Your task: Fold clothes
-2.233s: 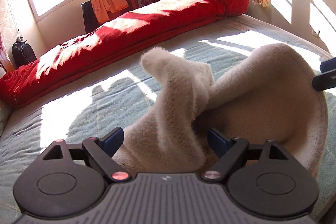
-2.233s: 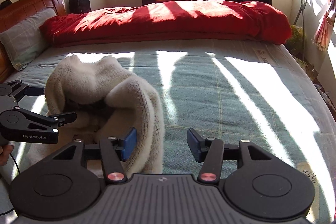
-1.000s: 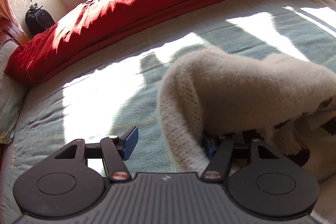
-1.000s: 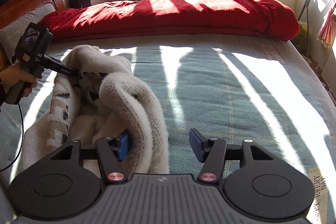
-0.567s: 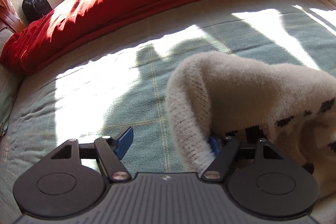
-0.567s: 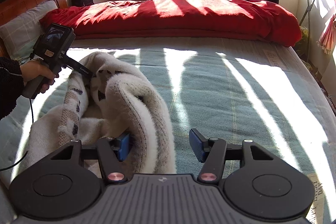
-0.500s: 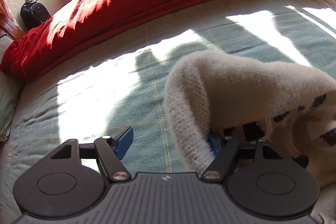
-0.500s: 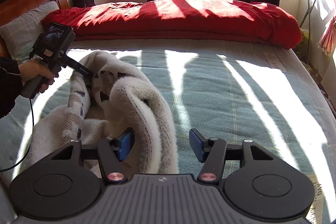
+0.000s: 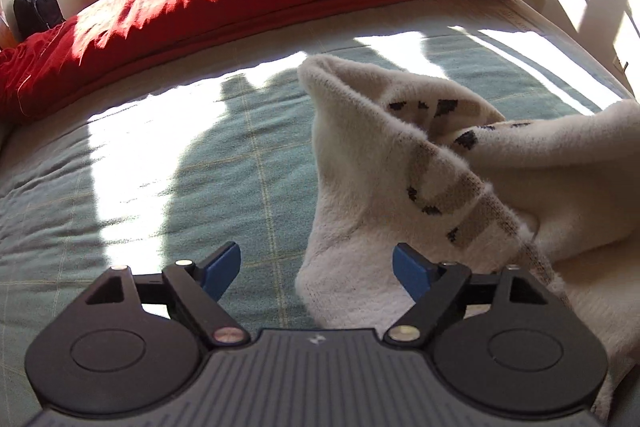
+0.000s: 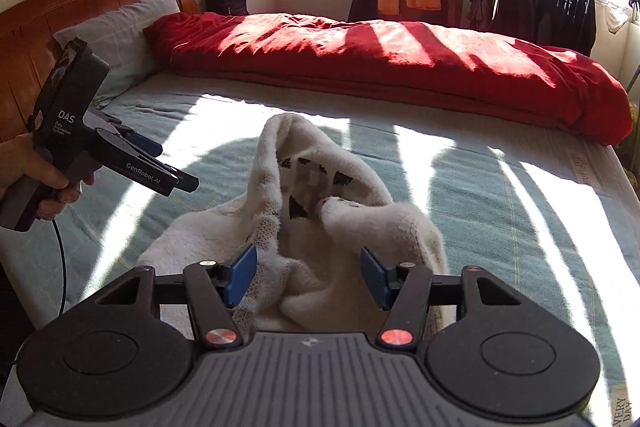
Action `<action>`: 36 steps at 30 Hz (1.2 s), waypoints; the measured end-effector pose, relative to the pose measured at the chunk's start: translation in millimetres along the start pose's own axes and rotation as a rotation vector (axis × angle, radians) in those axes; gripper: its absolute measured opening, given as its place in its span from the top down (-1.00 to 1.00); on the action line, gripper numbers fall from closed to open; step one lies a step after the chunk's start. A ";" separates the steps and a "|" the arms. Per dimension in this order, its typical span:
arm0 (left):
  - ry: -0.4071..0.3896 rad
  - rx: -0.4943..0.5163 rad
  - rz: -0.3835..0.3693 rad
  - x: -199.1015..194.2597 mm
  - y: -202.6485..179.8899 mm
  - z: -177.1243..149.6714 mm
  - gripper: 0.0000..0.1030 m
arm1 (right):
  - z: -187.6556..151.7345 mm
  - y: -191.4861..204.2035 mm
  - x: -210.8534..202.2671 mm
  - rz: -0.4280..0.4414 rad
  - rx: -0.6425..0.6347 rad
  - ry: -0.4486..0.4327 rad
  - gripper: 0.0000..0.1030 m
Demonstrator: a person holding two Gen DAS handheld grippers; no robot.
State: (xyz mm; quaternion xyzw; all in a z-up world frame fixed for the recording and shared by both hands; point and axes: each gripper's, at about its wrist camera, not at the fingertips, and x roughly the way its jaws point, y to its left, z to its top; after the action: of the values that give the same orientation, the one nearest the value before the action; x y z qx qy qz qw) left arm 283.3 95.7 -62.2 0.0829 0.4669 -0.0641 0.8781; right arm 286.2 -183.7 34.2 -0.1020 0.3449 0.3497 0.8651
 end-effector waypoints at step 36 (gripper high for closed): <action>-0.017 -0.085 -0.037 -24.8 10.9 -107.2 -0.63 | 60.1 47.8 102.5 0.066 -0.201 0.263 0.83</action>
State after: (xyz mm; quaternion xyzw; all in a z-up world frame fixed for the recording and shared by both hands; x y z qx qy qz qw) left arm 184.9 129.2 -99.7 0.0365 0.4631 -0.0612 0.8834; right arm 338.5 -68.7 13.4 -0.2217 0.4217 0.3941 0.7860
